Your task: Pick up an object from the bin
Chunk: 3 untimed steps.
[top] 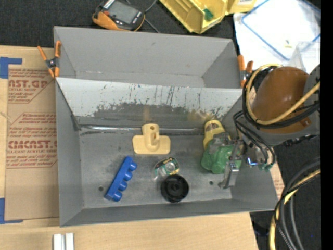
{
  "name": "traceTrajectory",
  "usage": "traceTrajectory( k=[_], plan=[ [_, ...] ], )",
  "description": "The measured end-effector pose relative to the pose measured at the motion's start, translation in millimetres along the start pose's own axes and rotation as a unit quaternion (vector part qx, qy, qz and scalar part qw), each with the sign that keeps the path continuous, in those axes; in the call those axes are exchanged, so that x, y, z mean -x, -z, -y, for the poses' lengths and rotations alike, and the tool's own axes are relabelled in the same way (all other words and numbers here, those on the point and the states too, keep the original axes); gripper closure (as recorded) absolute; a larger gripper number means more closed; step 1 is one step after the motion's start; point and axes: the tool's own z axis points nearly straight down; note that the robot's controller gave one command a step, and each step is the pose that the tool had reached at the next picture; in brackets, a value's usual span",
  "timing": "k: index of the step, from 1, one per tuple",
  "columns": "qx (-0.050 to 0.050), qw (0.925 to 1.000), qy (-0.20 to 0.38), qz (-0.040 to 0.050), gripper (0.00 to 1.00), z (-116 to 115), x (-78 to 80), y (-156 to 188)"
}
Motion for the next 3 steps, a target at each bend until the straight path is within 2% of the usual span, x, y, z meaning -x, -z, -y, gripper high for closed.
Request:
traceTrajectory(
  k=[1,2,3],
  plan=[
    [0.0,1.0,0.001,0.0039,0.0,-0.4,1.6,4.6],
    [0.008,0.9979,0.065,0.0014,0.0,30.4,47.3,-93.1],
    [0.004,0.9992,0.04,0.0038,0.0,40.4,48.2,-82.6]
  ],
)
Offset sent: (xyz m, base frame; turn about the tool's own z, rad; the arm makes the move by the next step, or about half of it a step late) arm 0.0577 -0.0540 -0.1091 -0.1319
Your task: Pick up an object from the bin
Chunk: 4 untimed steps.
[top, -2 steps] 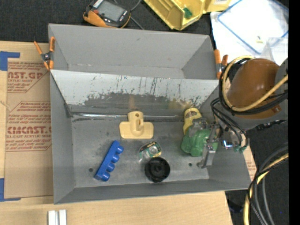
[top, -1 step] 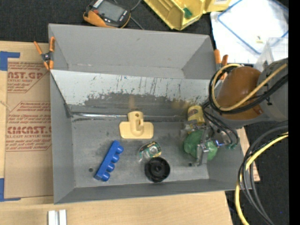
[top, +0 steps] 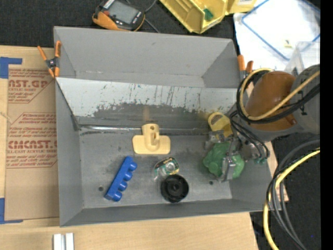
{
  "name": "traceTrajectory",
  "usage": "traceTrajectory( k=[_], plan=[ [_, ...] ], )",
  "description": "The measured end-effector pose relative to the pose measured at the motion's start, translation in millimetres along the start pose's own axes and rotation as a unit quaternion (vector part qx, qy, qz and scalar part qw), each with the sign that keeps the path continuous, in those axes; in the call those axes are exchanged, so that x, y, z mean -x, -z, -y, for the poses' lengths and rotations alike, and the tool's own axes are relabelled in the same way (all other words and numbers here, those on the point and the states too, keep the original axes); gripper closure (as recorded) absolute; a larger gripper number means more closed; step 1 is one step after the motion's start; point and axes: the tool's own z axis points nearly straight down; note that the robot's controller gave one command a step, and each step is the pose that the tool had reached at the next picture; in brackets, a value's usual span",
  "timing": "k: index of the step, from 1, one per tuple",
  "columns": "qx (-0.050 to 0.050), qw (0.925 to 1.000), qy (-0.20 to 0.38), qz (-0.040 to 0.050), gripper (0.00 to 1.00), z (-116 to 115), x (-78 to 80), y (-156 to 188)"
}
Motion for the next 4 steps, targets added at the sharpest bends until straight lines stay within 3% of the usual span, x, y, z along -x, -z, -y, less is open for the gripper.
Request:
traceTrajectory(
  k=[1,2,3,4],
  plan=[
    [0.01,0.999,0.045,0.0033,0.0,13.2,1.3,-15.8],
    [0.012,0.9992,0.039,0.0047,0.0,14.4,2.4,-16.0],
    [0.019,0.9998,-0.005,0.0071,1.0,17.9,7.9,-16.4],
    [0.019,0.9998,-0.006,0.0074,1.0,18.0,8.1,-16.4]
  ],
)
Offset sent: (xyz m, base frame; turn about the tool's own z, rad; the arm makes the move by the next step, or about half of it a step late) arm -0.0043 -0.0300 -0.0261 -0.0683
